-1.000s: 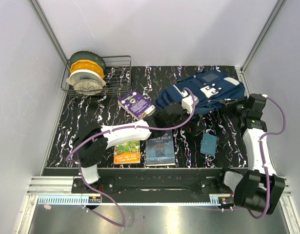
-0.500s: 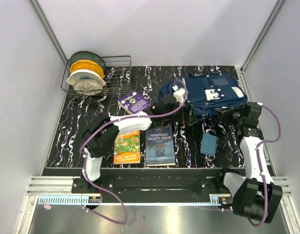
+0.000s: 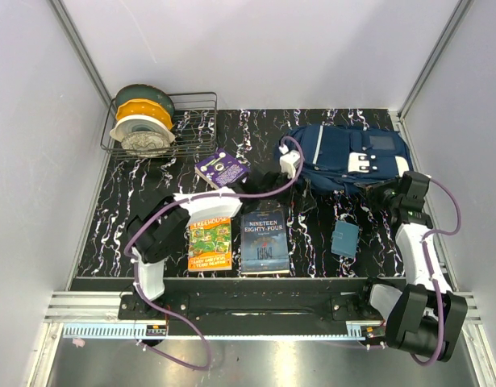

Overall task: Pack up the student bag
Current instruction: Unzip the student bag at the center of the board.

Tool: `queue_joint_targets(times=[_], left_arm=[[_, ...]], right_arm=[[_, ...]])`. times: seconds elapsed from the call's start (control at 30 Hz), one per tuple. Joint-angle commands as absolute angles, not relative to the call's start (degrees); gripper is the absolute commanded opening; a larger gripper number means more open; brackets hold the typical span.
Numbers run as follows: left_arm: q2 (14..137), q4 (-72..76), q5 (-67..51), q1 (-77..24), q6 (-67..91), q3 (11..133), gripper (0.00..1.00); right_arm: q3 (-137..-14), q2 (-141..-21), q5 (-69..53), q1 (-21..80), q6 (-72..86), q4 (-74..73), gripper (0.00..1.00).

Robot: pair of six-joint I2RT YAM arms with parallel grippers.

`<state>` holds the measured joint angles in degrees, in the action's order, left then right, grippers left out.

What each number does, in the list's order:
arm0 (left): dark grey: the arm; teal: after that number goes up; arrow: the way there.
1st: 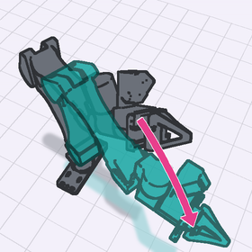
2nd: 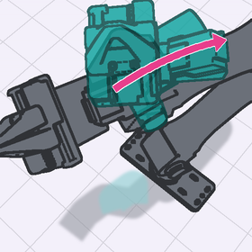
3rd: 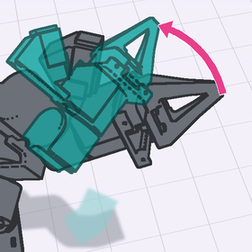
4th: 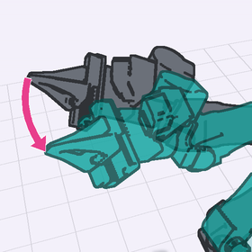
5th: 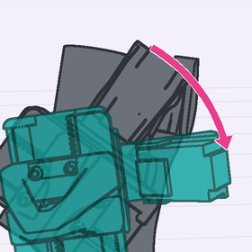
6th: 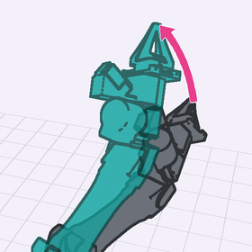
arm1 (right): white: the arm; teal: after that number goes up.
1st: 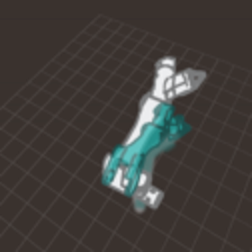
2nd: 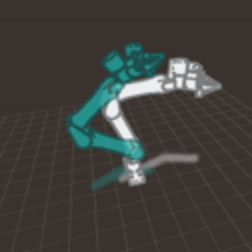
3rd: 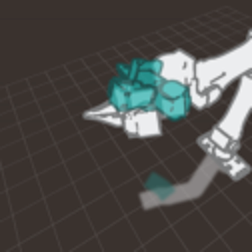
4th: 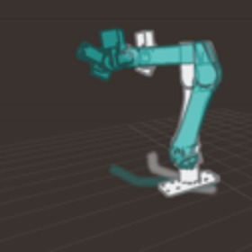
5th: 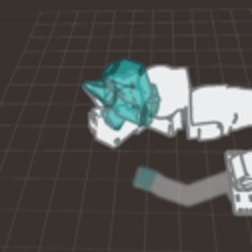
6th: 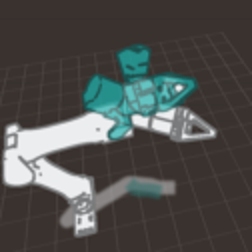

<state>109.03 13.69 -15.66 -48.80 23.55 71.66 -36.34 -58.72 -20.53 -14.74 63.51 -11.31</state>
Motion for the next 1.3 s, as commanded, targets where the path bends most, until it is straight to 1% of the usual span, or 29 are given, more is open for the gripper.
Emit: queue_joint_targets(times=[0.0,0.13,0.43,0.53,0.73,0.87,0.93,1.07,1.23,1.27], left_arm=[[104.6,20.3,-18.5,-52.1,19.8,69.4,0.99],[104.7,20.8,-15.6,-55.5,18.8,70.3,0.99],[108.5,21.7,-13.1,-55.7,17.3,76.5,0.97],[110.4,22.1,-12.3,-55.5,17.7,79.0,0.91],[112.8,24.7,-9.8,-54.9,20.1,80.3,0.83],[113.4,25.0,-10.4,-54.9,21.2,80.2,0.73],[113.1,25.4,-10.6,-54.9,22.6,78.8,0.71],[111.1,30.7,-8.5,-55.0,25.9,74.4,0.70],[112.8,29.9,-6.9,-54.9,25.8,76.5,0.62],[113.0,30.1,-6.5,-54.9,25.9,76.8,0.58]], right_arm=[[-39.6,-59.5,-24.1,-14.6,65.4,-2.7,0.00],[-39.6,-60.1,-24.8,-14.5,66.0,-1.5,0.00],[-41.7,-59.7,-30.1,-14.5,64.8,-3.1,0.00],[-41.8,-58.9,-31.1,-14.5,65.6,-3.3,0.00],[-42.9,-56.9,-32.3,-14.5,66.6,-4.4,0.00],[-43.9,-56.1,-32.7,-14.5,67.2,-5.1,0.00],[-44.1,-56.1,-32.9,-14.5,67.4,-5.1,0.00],[-44.3,-55.9,-33.6,-14.5,67.8,-5.0,0.00],[-44.3,-55.1,-33.8,-14.5,67.9,-5.4,0.00],[-44.3,-55.1,-33.9,-14.4,67.9,-5.4,0.00]])
